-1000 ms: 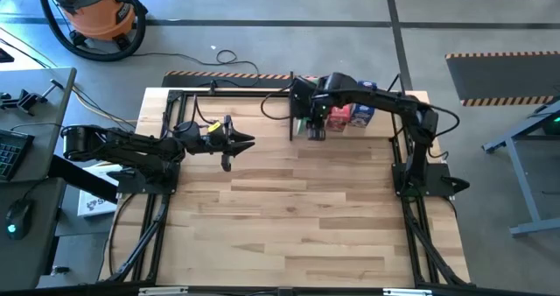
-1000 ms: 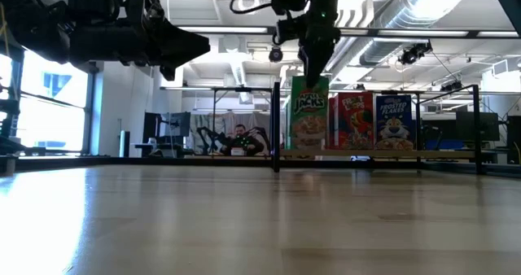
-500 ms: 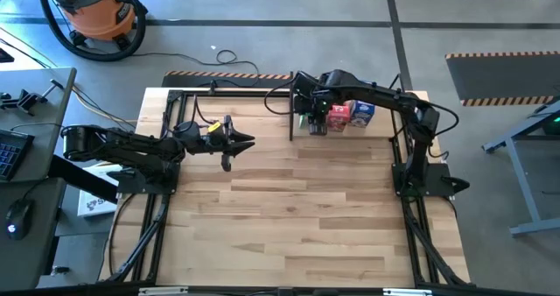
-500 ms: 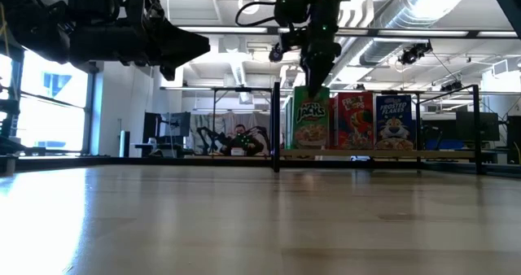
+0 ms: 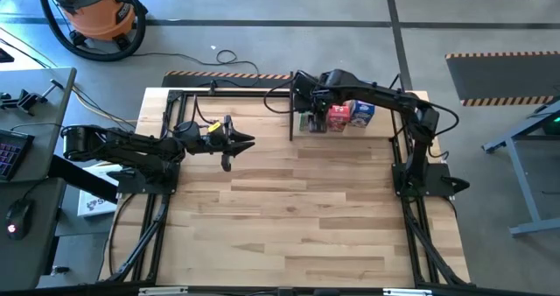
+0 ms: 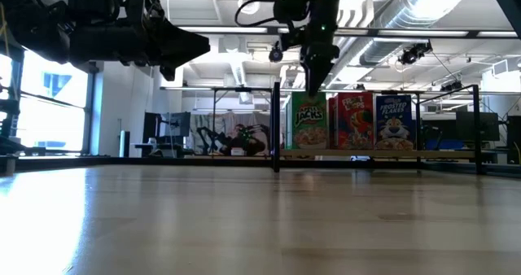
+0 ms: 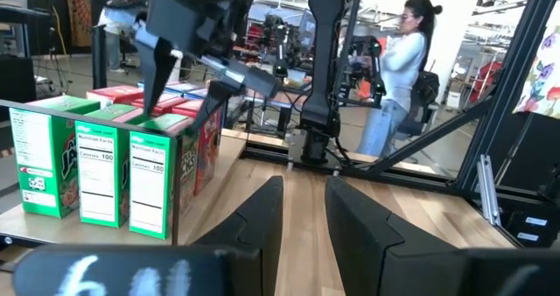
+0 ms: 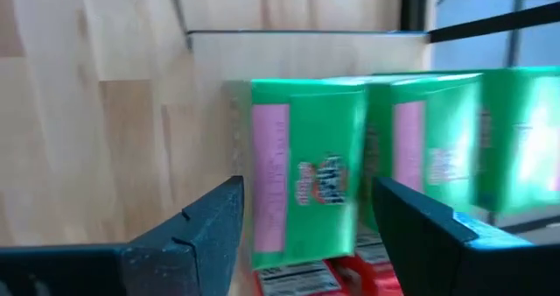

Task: Stack cereal on shelf
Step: Put the green cereal box on the shelf, then return to Home Position

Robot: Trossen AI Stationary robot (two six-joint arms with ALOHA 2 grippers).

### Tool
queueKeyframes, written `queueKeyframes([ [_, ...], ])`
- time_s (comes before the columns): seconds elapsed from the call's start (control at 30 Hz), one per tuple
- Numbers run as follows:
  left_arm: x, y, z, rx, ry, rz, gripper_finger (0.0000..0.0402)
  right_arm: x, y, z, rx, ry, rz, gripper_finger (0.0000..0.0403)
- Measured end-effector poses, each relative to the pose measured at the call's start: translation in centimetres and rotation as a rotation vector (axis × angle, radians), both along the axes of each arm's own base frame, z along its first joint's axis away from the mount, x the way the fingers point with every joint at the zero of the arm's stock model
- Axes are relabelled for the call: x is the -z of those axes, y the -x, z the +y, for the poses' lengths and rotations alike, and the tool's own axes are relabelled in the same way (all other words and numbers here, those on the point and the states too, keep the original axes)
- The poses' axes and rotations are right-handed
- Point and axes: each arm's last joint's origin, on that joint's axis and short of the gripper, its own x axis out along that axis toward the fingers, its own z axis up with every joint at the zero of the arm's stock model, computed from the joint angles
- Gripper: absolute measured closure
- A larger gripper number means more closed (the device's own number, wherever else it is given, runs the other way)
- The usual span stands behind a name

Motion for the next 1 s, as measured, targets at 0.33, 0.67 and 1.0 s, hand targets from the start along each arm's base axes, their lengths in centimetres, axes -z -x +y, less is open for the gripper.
queueKeyframes([
  [0.33, -0.1, 0.0, 0.1, -0.004, -0.01, -0.003, 0.0323, -5.0, 0.0, 1.2, 0.018, 0.031, -0.078, 0.0187],
  [0.67, -1.2, 1.8, 1.0, -0.023, -0.029, 0.029, 0.0349, -5.2, 2.0, 6.1, -0.081, 0.004, -0.501, 0.0389],
  [1.0, -1.5, 2.8, 1.1, 0.008, -0.068, 0.061, 0.0395, 0.9, 6.8, 11.0, -0.19, 0.057, -0.962, 0.0384],
])
